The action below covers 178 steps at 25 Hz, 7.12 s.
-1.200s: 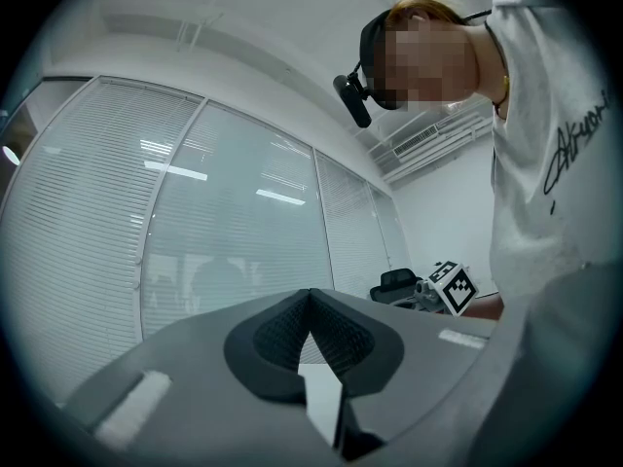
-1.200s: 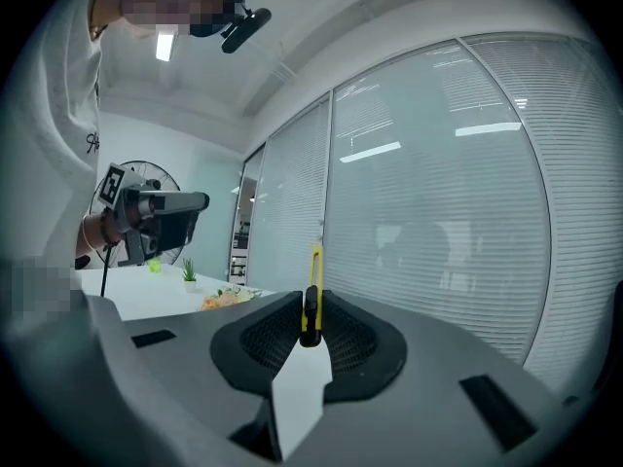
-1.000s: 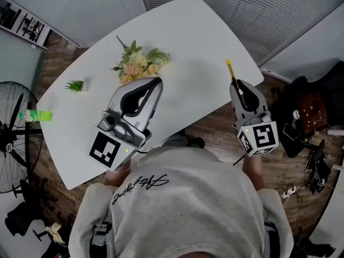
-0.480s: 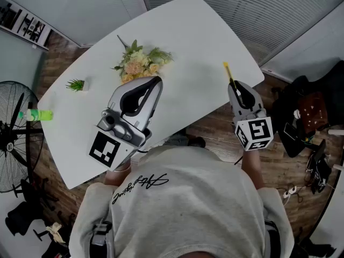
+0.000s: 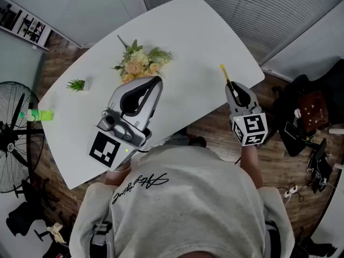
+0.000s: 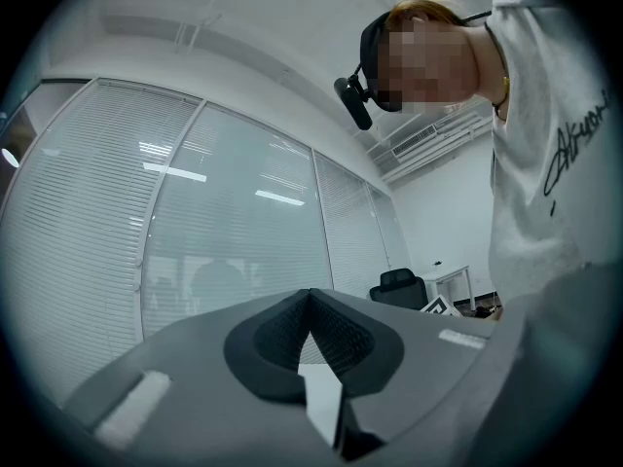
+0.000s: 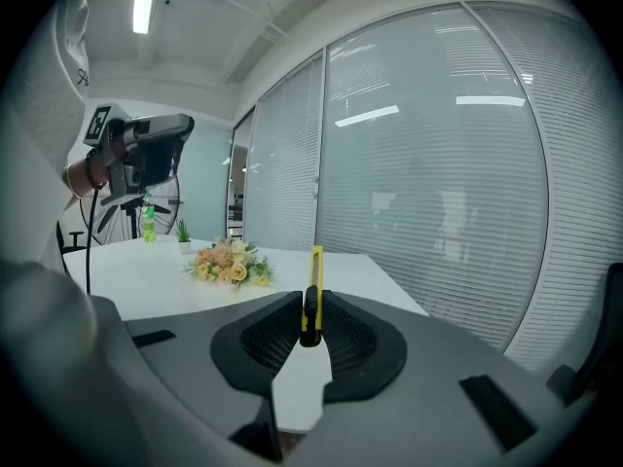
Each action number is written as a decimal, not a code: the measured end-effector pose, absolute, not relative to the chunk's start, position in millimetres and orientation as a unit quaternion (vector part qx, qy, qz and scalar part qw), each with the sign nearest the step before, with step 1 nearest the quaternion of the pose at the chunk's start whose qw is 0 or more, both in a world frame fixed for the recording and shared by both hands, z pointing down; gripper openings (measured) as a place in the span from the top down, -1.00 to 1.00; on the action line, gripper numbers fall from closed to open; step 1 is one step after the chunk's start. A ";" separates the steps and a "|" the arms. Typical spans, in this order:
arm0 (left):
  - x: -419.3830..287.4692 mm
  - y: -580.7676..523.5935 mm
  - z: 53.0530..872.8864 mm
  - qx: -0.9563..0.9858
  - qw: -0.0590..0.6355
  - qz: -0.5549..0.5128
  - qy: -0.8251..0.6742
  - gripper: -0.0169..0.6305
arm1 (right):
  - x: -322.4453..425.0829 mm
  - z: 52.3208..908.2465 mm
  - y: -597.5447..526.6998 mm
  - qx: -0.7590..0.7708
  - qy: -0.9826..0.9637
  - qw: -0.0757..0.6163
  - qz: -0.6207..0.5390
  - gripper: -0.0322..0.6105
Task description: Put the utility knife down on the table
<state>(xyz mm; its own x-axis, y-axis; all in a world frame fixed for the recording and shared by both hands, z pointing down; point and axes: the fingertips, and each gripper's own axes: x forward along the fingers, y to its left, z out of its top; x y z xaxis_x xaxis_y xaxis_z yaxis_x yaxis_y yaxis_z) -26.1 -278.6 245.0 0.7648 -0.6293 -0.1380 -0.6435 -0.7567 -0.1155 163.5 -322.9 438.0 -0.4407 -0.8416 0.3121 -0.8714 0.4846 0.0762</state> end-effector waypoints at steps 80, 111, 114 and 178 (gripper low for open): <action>-24.8 -286.7 247.6 -0.936 0.070 0.042 0.343 0.96 | 166.5 555.9 -313.0 0.478 -0.823 0.252 0.172 0.69; 24.6 -291.3 247.8 -0.959 0.063 0.056 0.271 0.96 | 184.5 414.7 -312.3 0.518 -0.844 0.127 0.062 0.45; 32.0 -291.3 246.9 -0.962 0.064 0.058 0.259 0.96 | 188.3 390.6 -307.5 0.525 -0.843 0.108 0.040 0.45; 136.5 -244.0 248.4 -0.975 0.077 0.072 0.195 0.96 | 274.0 257.1 -189.5 0.548 -0.832 -0.010 -0.089 0.89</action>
